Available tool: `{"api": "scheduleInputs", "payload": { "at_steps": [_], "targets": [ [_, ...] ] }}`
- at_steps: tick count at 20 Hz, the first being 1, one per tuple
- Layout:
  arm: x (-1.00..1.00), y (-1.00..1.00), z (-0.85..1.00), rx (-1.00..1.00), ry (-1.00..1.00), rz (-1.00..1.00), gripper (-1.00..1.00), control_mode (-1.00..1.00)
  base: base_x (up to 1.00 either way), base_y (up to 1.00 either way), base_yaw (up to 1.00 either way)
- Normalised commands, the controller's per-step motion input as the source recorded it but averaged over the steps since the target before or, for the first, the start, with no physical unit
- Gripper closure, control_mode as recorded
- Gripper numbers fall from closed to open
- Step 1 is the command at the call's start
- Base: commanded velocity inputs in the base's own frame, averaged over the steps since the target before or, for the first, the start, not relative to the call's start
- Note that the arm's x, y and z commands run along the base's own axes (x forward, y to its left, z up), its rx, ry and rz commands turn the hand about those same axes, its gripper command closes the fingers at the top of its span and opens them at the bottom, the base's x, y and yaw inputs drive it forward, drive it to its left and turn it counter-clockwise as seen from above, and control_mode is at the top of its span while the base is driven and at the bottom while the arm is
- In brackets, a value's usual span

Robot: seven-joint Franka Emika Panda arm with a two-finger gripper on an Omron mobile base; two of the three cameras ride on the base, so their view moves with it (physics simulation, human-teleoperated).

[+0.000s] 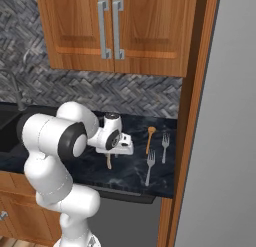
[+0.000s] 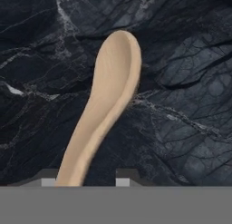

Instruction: Organize the utensils by type. Pick up the wooden spoons from the counter and place them in the open cabinet. Then pick up the metallic utensils from the counter and place them in the open drawer.

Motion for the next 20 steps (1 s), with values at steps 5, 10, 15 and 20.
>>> {"api": "scheduleInputs", "payload": {
  "at_steps": [5, 10, 15, 20],
  "targets": [
    [-0.43, -0.09, -0.14, 0.02, 0.0, 0.01, 1.0, -1.0, 0.0, 0.0, 0.0],
    [-0.42, 0.0, 0.01, 0.0, 0.0, 0.03, 1.0, -1.0, 0.0, 0.0, 0.0],
    [-0.31, -0.03, 0.41, 0.0, 0.0, 0.08, 1.0, -1.0, 0.0, 0.0, 0.0],
    [-0.24, -0.01, 0.66, 0.0, 0.0, 0.14, 1.0, -1.0, 0.0, 0.0, 0.0]
  ]
}}
